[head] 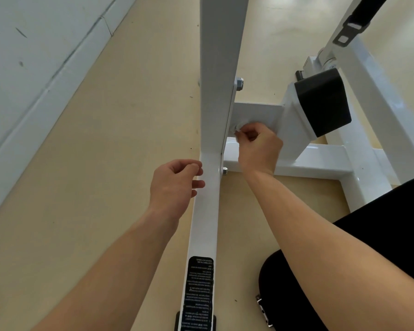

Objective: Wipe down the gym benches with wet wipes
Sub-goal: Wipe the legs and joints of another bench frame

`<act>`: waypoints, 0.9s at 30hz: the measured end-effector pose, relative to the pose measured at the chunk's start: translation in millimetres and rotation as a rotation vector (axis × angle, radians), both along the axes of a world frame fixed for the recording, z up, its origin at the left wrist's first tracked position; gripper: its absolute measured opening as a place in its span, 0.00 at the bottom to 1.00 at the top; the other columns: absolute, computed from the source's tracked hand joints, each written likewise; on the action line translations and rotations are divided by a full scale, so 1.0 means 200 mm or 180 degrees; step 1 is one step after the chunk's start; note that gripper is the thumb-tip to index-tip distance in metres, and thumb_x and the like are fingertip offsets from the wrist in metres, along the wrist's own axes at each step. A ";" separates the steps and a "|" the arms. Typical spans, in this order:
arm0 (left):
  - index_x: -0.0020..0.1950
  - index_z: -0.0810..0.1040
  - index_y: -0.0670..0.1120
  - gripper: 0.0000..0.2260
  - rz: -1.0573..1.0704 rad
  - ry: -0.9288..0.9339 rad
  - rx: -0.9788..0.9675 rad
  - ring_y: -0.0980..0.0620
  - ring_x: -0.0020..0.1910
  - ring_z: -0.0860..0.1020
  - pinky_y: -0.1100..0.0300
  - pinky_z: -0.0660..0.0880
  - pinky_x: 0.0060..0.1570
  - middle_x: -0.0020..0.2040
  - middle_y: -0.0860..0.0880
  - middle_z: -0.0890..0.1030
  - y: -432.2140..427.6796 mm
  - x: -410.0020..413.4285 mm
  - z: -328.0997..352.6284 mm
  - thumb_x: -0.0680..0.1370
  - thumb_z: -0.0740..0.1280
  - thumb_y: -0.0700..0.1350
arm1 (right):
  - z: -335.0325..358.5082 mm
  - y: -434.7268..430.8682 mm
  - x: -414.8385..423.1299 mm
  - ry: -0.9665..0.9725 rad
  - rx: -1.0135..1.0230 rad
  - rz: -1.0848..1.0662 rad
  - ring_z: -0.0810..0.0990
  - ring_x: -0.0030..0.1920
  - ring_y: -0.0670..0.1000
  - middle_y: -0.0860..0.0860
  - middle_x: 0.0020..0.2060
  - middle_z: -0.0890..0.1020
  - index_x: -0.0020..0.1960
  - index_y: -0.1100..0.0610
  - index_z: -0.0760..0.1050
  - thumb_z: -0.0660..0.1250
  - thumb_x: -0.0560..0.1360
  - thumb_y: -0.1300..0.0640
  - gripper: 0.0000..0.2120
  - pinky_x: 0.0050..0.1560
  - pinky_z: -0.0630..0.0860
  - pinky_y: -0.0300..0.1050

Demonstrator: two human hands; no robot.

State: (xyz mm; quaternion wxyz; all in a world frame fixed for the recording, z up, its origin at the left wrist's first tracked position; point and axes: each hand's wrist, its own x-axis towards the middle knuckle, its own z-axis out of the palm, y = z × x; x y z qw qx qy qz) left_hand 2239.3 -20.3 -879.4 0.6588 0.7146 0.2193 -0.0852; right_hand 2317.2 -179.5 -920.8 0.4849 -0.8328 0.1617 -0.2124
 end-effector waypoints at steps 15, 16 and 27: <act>0.51 0.84 0.46 0.08 0.0198 0.0215 -0.0116 0.54 0.38 0.83 0.59 0.78 0.42 0.49 0.48 0.85 0.05 -0.03 -0.04 0.81 0.65 0.41 | 0.12 0.13 0.01 0.0096 0.2410 -0.0873 0.83 0.32 0.45 0.50 0.36 0.83 0.41 0.56 0.78 0.77 0.72 0.62 0.08 0.48 0.84 0.48; 0.51 0.84 0.46 0.08 0.0202 0.0203 -0.0119 0.54 0.38 0.83 0.59 0.78 0.42 0.48 0.48 0.86 0.05 -0.03 -0.04 0.81 0.65 0.41 | 0.13 0.13 0.02 0.0002 0.2330 -0.0845 0.83 0.32 0.45 0.50 0.36 0.83 0.41 0.56 0.79 0.77 0.72 0.61 0.08 0.47 0.85 0.48; 0.51 0.83 0.46 0.08 0.0208 0.0171 -0.0114 0.55 0.38 0.83 0.58 0.77 0.42 0.48 0.48 0.86 0.06 -0.02 -0.04 0.81 0.65 0.41 | 0.05 0.07 0.02 0.0341 0.1517 -0.0683 0.85 0.41 0.54 0.50 0.36 0.84 0.36 0.49 0.77 0.78 0.72 0.56 0.11 0.50 0.83 0.52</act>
